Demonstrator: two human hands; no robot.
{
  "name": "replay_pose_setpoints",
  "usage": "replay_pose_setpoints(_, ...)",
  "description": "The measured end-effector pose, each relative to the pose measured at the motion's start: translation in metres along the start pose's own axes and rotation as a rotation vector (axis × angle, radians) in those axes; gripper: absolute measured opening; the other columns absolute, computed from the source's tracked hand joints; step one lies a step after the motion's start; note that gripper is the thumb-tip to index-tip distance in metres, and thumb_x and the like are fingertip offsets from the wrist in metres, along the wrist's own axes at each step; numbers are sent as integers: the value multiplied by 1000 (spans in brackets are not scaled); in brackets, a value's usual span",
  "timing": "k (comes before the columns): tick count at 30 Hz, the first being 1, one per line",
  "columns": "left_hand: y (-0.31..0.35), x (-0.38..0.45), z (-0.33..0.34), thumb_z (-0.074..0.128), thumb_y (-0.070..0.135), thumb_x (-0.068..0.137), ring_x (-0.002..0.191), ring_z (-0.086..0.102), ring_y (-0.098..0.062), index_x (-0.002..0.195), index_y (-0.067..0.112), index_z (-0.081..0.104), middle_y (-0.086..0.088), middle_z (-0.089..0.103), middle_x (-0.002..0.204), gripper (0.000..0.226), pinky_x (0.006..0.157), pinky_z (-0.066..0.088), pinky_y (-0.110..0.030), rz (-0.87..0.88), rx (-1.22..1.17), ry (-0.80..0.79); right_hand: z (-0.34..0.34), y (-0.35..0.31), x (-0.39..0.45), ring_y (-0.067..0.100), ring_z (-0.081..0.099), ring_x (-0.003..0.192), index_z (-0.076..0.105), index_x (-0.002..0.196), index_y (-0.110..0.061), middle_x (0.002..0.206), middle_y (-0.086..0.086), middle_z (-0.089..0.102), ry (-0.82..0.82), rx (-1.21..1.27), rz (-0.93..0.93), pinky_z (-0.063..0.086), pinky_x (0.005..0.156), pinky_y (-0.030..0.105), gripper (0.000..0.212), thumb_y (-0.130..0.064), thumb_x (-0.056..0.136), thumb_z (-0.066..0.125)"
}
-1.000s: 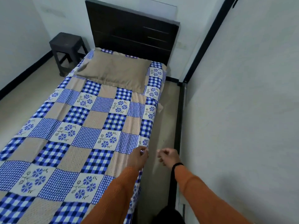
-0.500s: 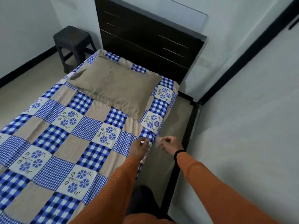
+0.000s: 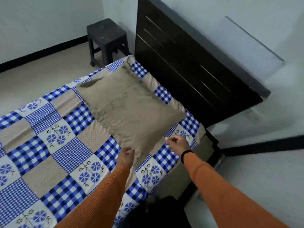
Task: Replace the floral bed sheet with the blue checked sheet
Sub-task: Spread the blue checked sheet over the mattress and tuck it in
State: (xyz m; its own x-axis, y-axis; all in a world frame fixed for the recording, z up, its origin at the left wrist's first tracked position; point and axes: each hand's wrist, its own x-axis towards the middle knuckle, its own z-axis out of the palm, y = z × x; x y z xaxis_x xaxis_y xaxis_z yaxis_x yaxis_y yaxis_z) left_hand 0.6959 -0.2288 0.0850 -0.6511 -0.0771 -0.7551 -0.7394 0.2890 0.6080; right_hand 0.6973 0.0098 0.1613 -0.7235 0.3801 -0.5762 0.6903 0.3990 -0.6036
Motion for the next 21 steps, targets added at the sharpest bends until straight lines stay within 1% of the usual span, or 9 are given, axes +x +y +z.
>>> replay_pose_setpoints(3, 23, 31, 3, 59, 35, 100, 109, 63, -30, 140, 9, 52, -18, 63, 130, 48, 92, 49, -37, -79, -21, 93, -7, -32, 63, 20, 71, 83, 72, 88, -12, 83, 1, 74, -33, -80, -73, 59, 77, 36, 25, -36, 91, 72)
replay_pose_setpoints(5, 27, 61, 8, 60, 40, 99, 117, 61, -32, 147, 10, 45, -17, 59, 138, 59, 99, 47, -39, -103, -52, 126, -3, -52, 114, 17, 67, 88, 71, 98, -13, 92, -3, 71, -81, -156, -129, 52, 77, 26, 27, -38, 90, 73)
replay_pose_setpoints(6, 26, 79, 11, 61, 43, 98, 122, 59, -32, 150, 10, 42, -16, 56, 142, 64, 103, 45, -40, -107, -55, 144, 1, -59, 142, 16, 64, 95, 69, 106, -14, 100, -4, 69, -111, -197, -156, 51, 81, 27, 33, -42, 89, 73)
replay_pose_setpoints(9, 24, 133, 18, 66, 61, 88, 133, 53, -30, 152, 12, 38, -13, 50, 150, 86, 112, 41, -41, -116, -102, 200, 24, -66, 231, 22, 55, 122, 56, 132, -24, 132, 2, 58, -151, -337, -243, 47, 105, 39, 78, -71, 71, 68)
replay_pose_setpoints(11, 26, 158, 24, 66, 85, 68, 124, 60, -25, 145, 19, 47, -8, 59, 141, 104, 109, 47, -43, -110, -201, 267, 40, -72, 271, 28, 48, 134, 47, 141, -28, 145, 8, 49, -180, -377, -270, 42, 111, 42, 93, -78, 65, 67)
replay_pose_setpoints(14, 25, 191, 31, 71, 78, 70, 110, 66, -17, 128, 24, 54, 1, 66, 127, 81, 101, 53, -41, -97, -378, 328, 55, -85, 313, 24, 42, 140, 33, 154, -24, 157, 5, 39, -268, -407, -315, 36, 114, 35, 103, -63, 72, 81)
replay_pose_setpoints(17, 18, 220, 34, 79, 83, 54, 105, 70, -9, 125, 27, 64, 10, 73, 116, 91, 98, 56, -36, -93, -473, 464, 66, -90, 344, 19, 44, 139, 26, 157, -24, 157, 1, 40, -311, -377, -286, 36, 117, 35, 122, -66, 59, 87)
replay_pose_setpoints(19, 24, 219, 34, 87, 69, 59, 96, 72, -4, 118, 24, 68, 11, 75, 104, 77, 90, 59, -28, -57, -491, 484, 69, -94, 354, 17, 54, 125, 39, 151, -19, 140, -3, 54, -310, -333, -250, 44, 107, 32, 114, -60, 58, 90)
replay_pose_setpoints(21, 43, 206, 30, 91, 40, 72, 95, 73, -7, 117, 14, 68, 6, 75, 101, 56, 86, 60, -27, -19, -545, 450, 69, -104, 358, 15, 61, 109, 56, 137, -13, 121, -5, 63, -306, -289, -254, 50, 99, 31, 91, -51, 61, 90)
